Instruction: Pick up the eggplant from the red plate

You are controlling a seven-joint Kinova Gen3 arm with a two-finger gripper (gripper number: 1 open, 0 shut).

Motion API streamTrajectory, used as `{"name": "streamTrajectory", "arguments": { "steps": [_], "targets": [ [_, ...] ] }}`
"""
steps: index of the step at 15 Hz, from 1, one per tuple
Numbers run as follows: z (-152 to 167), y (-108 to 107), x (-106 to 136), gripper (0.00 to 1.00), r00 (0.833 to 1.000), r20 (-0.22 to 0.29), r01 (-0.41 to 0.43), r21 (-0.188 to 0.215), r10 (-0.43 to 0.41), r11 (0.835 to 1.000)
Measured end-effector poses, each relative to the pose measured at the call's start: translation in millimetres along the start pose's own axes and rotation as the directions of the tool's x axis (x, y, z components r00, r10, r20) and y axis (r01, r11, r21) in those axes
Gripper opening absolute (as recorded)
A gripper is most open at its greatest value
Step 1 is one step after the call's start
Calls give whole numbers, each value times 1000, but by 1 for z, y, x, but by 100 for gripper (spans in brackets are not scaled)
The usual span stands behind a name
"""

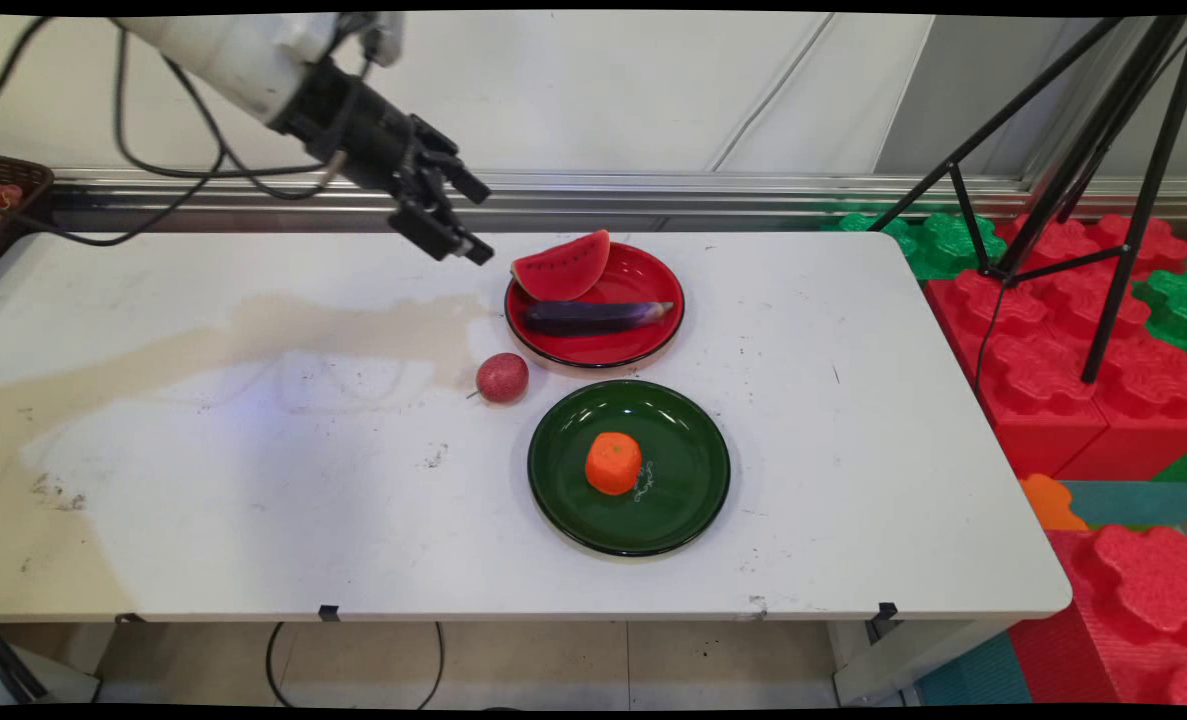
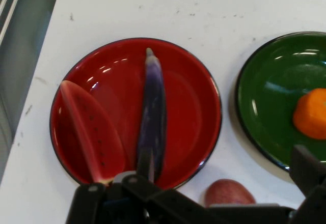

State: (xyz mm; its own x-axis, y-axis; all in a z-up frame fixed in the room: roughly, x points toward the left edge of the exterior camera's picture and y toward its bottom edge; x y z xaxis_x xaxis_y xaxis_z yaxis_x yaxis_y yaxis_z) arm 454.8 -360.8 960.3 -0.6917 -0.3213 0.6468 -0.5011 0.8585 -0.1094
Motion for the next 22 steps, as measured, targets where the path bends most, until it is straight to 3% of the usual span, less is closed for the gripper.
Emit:
{"name": "streamTrajectory", "arguments": {
  "steps": [10, 22],
  "targets": [
    [82, -30, 16, 100, 995, 94, -37, 19, 35, 999],
    [162, -50, 17, 100, 975, 215, -60, -4, 59, 998]
  ]
}}
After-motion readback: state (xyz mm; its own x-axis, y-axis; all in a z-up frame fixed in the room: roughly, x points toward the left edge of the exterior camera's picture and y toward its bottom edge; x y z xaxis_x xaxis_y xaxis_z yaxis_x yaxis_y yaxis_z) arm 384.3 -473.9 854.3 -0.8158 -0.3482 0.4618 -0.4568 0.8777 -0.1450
